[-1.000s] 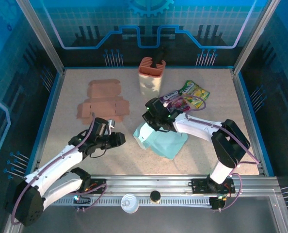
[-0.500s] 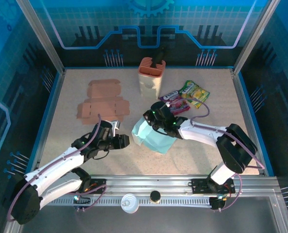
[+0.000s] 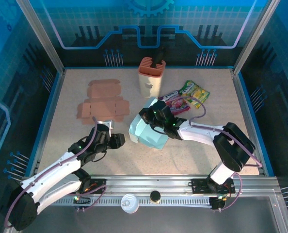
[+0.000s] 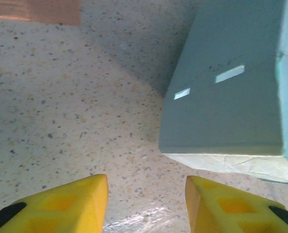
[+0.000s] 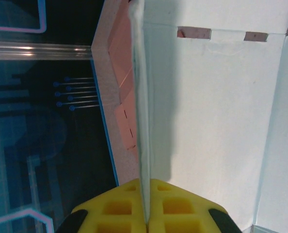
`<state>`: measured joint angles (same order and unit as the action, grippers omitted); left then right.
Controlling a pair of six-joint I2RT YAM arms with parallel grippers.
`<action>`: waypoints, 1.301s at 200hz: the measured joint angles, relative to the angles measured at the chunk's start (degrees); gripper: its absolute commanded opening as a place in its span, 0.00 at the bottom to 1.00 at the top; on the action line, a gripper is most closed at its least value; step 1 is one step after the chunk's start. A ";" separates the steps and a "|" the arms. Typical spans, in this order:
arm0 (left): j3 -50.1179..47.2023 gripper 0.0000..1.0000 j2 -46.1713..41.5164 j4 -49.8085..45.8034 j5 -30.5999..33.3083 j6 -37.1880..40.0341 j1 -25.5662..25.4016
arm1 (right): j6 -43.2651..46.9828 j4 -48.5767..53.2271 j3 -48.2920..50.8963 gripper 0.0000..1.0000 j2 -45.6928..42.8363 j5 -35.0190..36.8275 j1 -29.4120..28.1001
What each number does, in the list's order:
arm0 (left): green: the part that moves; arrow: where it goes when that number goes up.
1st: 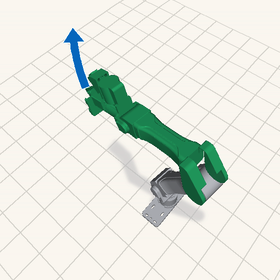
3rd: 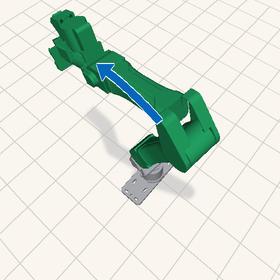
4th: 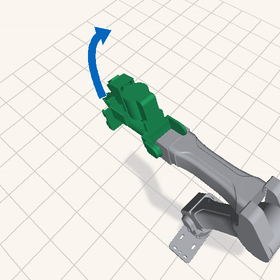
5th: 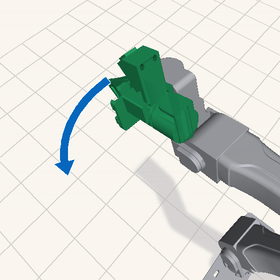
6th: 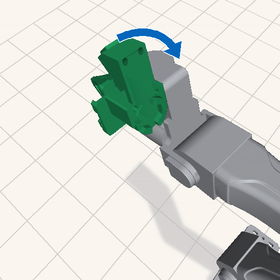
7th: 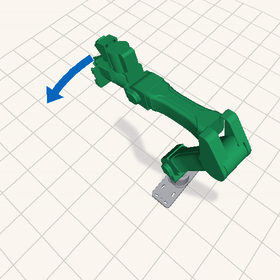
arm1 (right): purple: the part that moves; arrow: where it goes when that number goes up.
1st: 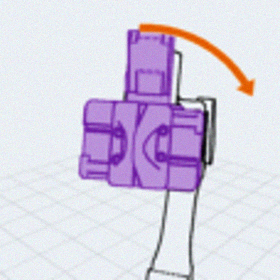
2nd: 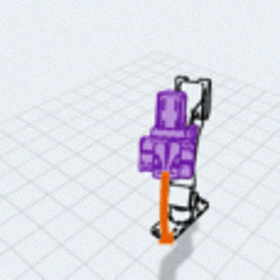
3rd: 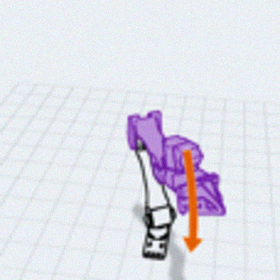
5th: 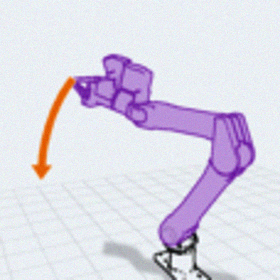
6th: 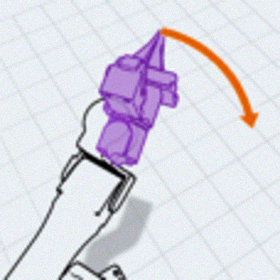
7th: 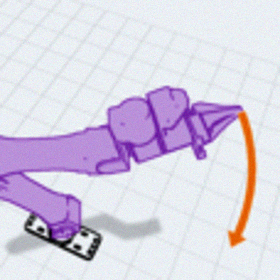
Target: Fold the paper box
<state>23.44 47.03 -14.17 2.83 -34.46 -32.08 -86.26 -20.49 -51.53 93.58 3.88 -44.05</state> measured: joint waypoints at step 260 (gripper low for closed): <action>-10.93 0.46 -4.81 14.12 5.05 7.54 -11.21 | 3.15 -33.81 15.10 0.00 6.58 -5.70 0.55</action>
<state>12.51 42.22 -0.05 7.88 -26.92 -43.29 -83.11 -54.30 -36.42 100.16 -1.83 -43.51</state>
